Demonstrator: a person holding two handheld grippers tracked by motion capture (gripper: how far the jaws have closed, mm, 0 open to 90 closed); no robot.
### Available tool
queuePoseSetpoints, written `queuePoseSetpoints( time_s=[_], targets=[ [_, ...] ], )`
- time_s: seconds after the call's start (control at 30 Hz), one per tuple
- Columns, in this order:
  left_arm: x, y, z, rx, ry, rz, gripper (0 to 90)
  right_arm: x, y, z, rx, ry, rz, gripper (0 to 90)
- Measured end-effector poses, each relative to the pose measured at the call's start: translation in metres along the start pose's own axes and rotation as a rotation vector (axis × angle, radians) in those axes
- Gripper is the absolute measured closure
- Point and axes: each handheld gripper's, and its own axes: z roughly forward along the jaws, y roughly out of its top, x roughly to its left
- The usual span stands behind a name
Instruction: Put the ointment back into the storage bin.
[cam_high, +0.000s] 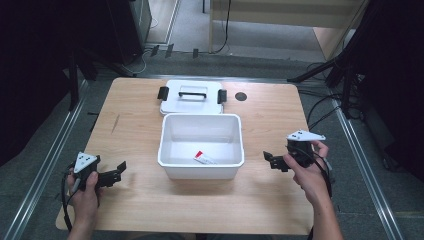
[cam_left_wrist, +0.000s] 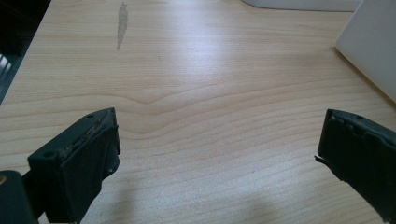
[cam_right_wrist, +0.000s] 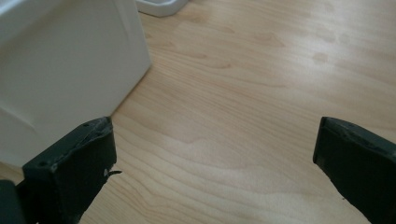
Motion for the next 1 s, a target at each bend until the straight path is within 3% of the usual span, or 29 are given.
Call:
queuePoseSetpoints(
  time_s=[0.43,1.0],
  targets=[
    [0.000,0.000,0.000,0.001,0.001,0.000,0.0,-0.022,-0.060,-0.004,-0.044,-0.033,0.082,0.0],
    [0.000,0.000,0.000,-0.001,0.001,0.001,0.0,-0.046,-0.112,-0.026,-0.092,-0.104,0.183,0.0]
  ],
)
